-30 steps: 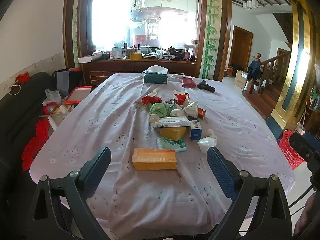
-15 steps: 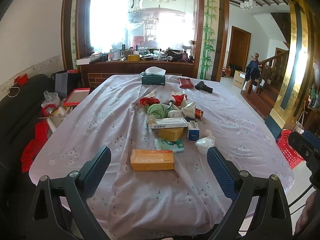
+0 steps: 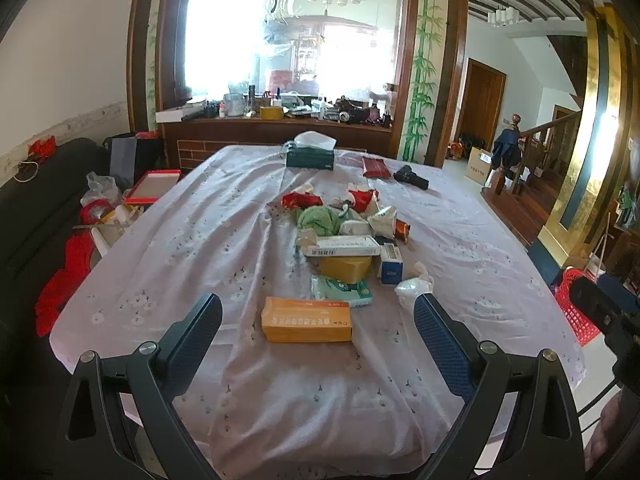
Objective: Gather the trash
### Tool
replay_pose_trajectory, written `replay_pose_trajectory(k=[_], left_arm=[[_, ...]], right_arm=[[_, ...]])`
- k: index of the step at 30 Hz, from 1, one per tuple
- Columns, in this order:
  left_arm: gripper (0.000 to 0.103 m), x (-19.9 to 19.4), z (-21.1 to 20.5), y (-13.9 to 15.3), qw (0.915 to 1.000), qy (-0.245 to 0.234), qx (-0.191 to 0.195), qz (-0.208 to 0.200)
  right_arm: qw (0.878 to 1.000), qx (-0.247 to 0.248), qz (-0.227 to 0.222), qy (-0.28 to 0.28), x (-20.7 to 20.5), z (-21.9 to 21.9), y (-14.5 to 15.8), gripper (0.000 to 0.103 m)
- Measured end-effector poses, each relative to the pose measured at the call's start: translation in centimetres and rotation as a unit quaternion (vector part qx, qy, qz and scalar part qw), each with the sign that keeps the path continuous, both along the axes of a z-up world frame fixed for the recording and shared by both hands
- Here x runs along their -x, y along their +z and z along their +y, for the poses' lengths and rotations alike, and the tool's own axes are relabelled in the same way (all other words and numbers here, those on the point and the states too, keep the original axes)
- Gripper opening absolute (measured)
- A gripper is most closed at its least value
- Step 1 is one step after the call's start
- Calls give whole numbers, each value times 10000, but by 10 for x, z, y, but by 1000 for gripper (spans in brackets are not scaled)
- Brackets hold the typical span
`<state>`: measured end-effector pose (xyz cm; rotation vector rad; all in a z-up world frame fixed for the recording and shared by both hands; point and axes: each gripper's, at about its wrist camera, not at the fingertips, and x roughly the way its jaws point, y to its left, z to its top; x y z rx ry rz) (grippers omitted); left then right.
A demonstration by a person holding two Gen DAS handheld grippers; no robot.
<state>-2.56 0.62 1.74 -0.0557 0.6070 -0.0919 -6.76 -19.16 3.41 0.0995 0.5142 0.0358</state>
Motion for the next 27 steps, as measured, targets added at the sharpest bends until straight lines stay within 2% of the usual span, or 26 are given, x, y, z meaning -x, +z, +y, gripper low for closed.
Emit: replay_pose_trajectory(k=[8,14,23,27], left_arm=[[96,-33,11,-19,9991,-217,20,363],[96,-51,15,-23,9987,-458,-188,124],[96,-50,22,-27,9953,-809,-232,-478],[96,-72,18,-37,9908,-1229,-463,-338]], right_arm=[[9990,-100,282,343,-33,3,-19,100],[9981,-187,469,356,-62,2,-33,99],[9994,-120,315,126,-71,-2,-33,99],[9987,-131,484,119,-83,-3,-41,99]])
